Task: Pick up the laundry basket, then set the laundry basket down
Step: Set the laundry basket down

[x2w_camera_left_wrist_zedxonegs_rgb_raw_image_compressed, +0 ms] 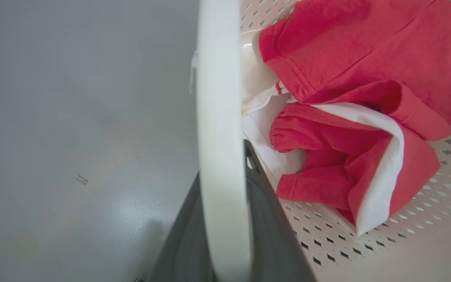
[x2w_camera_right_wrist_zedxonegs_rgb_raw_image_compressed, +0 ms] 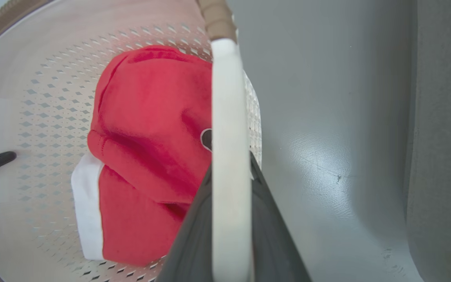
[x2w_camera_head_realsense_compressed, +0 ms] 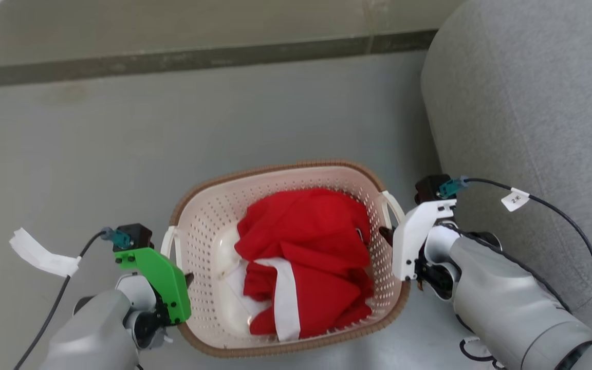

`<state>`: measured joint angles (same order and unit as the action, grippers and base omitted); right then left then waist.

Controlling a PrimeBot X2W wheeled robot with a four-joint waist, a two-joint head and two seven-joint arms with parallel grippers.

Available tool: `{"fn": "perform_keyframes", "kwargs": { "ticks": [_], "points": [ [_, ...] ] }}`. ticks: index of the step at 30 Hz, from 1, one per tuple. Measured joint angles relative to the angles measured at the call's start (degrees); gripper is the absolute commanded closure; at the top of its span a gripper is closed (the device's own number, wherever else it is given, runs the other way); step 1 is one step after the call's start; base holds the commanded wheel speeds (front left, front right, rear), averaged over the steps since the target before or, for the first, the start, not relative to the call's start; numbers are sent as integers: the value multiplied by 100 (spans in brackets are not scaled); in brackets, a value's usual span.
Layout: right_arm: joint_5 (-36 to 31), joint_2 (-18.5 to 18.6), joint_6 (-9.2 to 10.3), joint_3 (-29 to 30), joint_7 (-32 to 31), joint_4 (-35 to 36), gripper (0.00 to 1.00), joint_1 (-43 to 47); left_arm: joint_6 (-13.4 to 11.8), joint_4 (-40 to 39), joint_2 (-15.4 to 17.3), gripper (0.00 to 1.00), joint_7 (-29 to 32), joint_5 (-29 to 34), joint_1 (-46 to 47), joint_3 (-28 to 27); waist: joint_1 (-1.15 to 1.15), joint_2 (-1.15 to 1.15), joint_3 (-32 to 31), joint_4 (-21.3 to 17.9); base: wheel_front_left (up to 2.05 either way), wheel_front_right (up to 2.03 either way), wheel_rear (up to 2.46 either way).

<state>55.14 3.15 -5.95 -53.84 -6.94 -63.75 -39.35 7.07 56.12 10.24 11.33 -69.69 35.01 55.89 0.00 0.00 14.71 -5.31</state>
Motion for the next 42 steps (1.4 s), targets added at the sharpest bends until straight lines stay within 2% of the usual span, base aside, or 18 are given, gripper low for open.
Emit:
{"fn": "perform_keyframes", "kwargs": {
  "ticks": [19,42],
  "points": [
    [-34,-34,152,98,1104,137,100,-538,4,-169,205,100,-846,302,677,10,0,0,1516,32,0,0,0],
    [-41,-36,247,0,1759,233,100,-941,8,-124,318,100,-1502,400,1181,40,1,0,3012,175,0,0,0]
  ]
}}
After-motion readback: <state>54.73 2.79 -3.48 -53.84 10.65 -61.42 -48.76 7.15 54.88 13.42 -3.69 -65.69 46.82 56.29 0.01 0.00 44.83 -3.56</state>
